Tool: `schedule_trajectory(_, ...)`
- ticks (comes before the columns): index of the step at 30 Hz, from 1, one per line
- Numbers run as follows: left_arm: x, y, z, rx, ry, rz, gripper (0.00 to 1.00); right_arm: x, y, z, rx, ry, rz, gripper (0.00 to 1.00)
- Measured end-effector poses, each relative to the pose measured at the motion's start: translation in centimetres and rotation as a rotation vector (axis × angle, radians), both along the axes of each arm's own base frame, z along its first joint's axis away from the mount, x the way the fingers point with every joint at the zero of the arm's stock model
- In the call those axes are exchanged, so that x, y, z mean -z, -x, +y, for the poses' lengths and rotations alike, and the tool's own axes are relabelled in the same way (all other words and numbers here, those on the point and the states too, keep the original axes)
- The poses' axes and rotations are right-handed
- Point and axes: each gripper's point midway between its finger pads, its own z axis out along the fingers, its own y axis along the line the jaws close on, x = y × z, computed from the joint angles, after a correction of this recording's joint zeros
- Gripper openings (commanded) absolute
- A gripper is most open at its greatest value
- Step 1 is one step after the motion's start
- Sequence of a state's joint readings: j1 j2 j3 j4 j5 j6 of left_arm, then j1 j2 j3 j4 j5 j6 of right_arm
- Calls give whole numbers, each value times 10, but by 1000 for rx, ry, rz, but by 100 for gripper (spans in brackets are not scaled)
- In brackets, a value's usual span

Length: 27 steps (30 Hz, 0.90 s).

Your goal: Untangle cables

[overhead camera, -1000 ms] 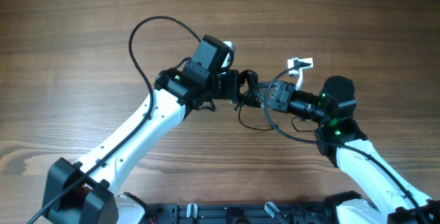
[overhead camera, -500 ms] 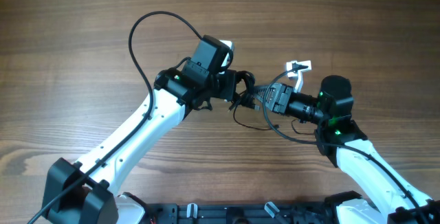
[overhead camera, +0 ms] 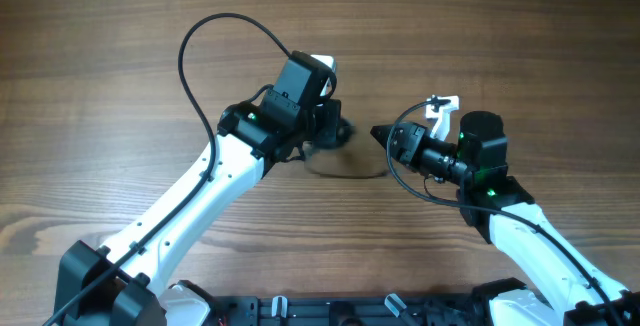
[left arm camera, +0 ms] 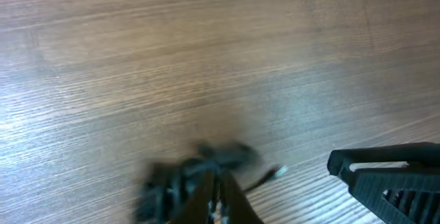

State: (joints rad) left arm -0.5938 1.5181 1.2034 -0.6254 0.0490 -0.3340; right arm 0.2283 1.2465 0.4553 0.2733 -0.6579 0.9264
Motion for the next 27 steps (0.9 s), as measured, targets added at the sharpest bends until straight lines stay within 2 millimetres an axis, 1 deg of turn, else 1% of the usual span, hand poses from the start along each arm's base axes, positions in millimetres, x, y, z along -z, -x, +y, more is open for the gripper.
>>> schedule_trajectory(1, 0, 0, 0, 0, 1, -1, 4, 0, -1, -1, 4, 8, -6, 58)
schedule_trajectory(3, 0, 0, 0, 0, 1, -2, 4, 1, -2, -2, 11, 20, -14, 63)
schedule_trajectory(9, -1, 0, 0, 0, 1, -2, 4, 11, 0, -6, 28, 43, 25, 67)
schedule_trajectory(10, 0, -1, 0, -4, 0, -2, 7, 12, 0, -7, 34, 48, 31, 69)
schedule_trajectory(11, 0, -2, 2, -19, -6, -6, 21, 14, 0, -8, 39, 54, 37, 69)
schedule_trajectory(12, 0, -3, 4, -26, -11, -8, 38, 17, 1, -9, 42, 61, 48, 70)
schedule_trajectory(14, 1, -8, 16, -89, -59, -28, 56, 18, 2, -10, 43, 68, 52, 72)
schedule_trajectory(16, 1, -15, 29, -144, -110, -60, 64, 19, 2, -10, 37, 76, 46, 72)
schedule_trajectory(17, 0, -18, 35, -171, -130, -74, 63, 20, 3, -10, 33, 84, 45, 73)
schedule_trajectory(19, -1, -31, 59, -258, -187, -108, 58, 24, 5, -11, 27, 99, 53, 74)
schedule_trajectory(22, 5, -53, 92, -339, -222, -117, 57, 32, 10, -13, 21, 119, 81, 75)
schedule_trajectory(23, 11, -61, 104, -348, -230, -108, 54, 32, 11, -13, 20, 122, 84, 74)
schedule_trajectory(24, 17, -67, 110, -340, -232, -97, 52, 33, 11, -13, 20, 125, 82, 74)
schedule_trajectory(27, 52, -78, 128, -250, -229, -5, 45, 33, 11, -13, 20, 126, 81, 75)
